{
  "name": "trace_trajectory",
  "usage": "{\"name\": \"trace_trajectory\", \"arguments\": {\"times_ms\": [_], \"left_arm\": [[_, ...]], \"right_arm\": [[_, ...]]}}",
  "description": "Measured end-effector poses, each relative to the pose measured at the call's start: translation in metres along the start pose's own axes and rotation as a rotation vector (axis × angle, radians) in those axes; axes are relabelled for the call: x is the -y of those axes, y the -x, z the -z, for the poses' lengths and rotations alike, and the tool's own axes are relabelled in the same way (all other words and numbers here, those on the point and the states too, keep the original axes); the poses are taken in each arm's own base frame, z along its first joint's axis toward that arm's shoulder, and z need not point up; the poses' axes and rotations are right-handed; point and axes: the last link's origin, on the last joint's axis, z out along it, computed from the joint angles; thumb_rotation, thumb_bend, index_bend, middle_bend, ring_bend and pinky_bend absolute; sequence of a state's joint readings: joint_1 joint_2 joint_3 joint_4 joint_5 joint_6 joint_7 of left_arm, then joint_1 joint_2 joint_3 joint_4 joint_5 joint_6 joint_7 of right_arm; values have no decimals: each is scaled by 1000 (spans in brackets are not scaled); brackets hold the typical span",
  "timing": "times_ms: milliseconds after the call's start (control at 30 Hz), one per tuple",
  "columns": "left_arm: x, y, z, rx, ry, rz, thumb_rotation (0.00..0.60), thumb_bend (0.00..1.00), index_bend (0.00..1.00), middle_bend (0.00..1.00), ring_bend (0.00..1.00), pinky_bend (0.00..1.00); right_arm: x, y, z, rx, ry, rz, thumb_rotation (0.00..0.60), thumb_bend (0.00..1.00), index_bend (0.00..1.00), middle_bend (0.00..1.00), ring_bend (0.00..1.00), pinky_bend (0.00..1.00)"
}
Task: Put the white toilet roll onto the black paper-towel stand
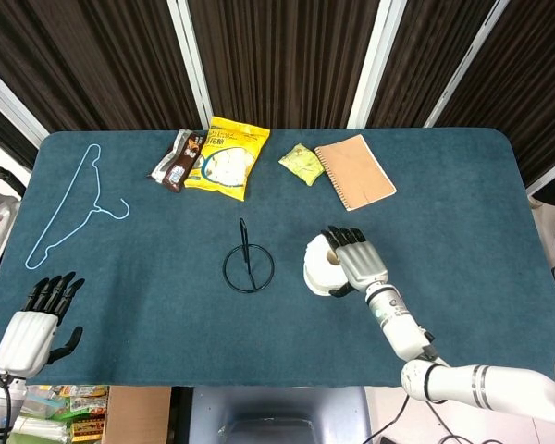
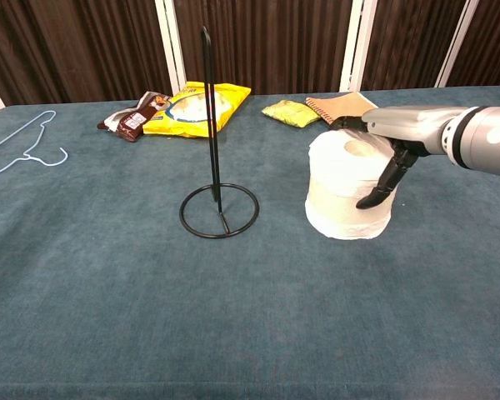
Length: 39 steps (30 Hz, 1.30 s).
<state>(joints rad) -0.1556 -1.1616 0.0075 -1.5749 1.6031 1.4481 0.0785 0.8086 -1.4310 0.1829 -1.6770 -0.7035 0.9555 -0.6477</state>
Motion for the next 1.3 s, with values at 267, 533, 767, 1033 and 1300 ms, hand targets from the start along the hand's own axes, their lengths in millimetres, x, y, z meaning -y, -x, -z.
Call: {"name": "trace_trajectory", "arguments": {"times_ms": [267, 533, 767, 1033, 1300], "left_arm": [[-2, -1, 2, -2, 13, 4, 600, 438, 0, 0, 0, 85], [-2, -1, 3, -1, 18, 5, 600, 438, 0, 0, 0, 86], [-4, 0, 3, -3, 23, 2, 600, 437, 0, 0, 0, 85], [-6, 3, 1, 11, 27, -1, 600, 441, 0, 0, 0, 85], [0, 0, 3, 0, 15, 9, 600, 441, 0, 0, 0, 85]], "right_arm": [[-4, 0, 4, -35, -17, 6, 600, 339, 781, 613, 578, 525], [-10, -20, 19, -120, -36, -22, 600, 340, 787, 617, 586, 526], [-2, -60, 45, -193, -83, -74, 600, 339, 792, 621, 590, 527], [27, -148, 86, -324, -154, -153, 600, 339, 783, 620, 590, 519], [56, -201, 100, -403, -191, -149, 600, 339, 782, 620, 590, 515]]}}
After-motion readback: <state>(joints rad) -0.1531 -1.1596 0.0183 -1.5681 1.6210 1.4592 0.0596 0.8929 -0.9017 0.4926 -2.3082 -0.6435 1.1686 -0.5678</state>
